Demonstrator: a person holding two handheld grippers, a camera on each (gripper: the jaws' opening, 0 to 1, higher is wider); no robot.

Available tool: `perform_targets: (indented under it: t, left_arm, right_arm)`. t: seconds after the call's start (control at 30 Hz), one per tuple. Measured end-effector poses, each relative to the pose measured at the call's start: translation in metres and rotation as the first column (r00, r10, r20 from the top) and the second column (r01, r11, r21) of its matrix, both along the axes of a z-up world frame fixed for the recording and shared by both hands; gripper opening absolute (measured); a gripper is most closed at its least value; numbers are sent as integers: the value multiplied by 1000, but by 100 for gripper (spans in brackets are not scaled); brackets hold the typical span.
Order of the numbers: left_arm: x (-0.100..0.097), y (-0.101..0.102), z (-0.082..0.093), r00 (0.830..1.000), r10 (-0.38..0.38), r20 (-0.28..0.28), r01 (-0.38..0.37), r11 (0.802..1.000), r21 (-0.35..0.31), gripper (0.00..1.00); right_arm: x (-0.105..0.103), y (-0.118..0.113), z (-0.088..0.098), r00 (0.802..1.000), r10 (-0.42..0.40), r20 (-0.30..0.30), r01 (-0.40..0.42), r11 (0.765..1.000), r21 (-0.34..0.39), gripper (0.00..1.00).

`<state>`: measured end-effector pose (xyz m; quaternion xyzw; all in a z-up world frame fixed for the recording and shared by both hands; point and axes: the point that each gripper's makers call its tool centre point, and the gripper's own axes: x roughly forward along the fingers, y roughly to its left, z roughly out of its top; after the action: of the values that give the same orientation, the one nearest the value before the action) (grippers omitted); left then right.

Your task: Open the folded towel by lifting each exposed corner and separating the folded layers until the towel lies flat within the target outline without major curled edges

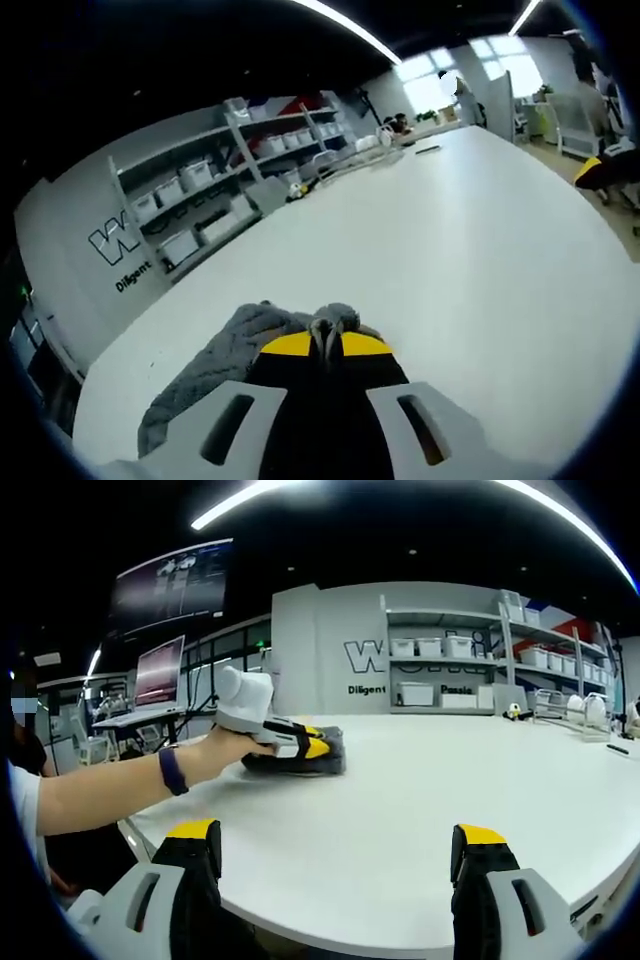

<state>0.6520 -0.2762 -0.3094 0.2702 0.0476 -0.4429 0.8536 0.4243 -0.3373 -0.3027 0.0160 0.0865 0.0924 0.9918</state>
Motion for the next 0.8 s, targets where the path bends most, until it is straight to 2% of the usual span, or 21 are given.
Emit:
perform_targets:
  t: [0.17, 0.8]
  left_arm:
    - [0, 0, 1, 1000, 3, -17, -3, 1000, -14, 4]
    - [0, 3, 9, 1000, 10, -15, -11, 999, -46, 4]
  right_arm:
    - [0, 0, 0, 1000, 1, 0, -1, 1000, 0, 97]
    - [4, 4, -2, 1000, 14, -8, -14, 1000, -4, 97]
